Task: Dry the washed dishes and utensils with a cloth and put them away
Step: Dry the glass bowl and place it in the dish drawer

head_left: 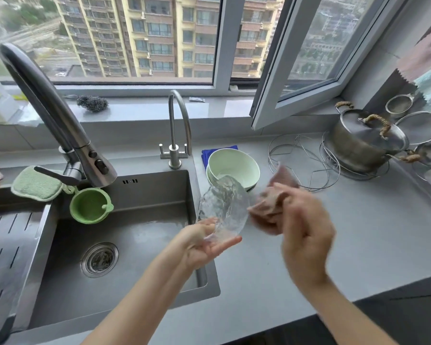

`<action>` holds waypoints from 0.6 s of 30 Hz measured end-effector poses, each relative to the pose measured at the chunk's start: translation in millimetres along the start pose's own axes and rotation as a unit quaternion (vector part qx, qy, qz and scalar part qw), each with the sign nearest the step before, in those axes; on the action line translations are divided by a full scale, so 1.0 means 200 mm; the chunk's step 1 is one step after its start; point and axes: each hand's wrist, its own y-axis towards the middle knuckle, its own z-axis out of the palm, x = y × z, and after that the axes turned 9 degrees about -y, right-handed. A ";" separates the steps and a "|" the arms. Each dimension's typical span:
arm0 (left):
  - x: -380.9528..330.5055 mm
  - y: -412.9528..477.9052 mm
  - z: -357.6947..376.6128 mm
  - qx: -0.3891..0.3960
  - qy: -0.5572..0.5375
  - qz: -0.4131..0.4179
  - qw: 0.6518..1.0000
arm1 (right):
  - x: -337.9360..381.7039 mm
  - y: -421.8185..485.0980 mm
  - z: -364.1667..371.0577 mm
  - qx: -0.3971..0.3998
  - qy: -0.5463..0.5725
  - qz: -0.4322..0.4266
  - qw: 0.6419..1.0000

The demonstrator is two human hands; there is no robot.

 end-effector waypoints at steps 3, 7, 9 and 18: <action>0.04 -0.01 0.07 0.030 0.083 0.032 0.996 | -0.01 -0.16 0.18 0.083 -0.062 -0.039 0.994; -0.02 -0.02 0.08 -0.004 0.249 0.137 0.959 | 0.06 0.01 0.18 0.090 0.005 -0.011 0.996; -0.07 -0.04 0.07 -0.025 0.319 0.167 0.933 | 0.09 0.17 0.12 0.149 0.128 0.120 0.973; -0.04 -0.10 0.17 -0.035 0.507 0.406 0.760 | 0.05 0.24 0.09 0.233 0.493 0.539 0.642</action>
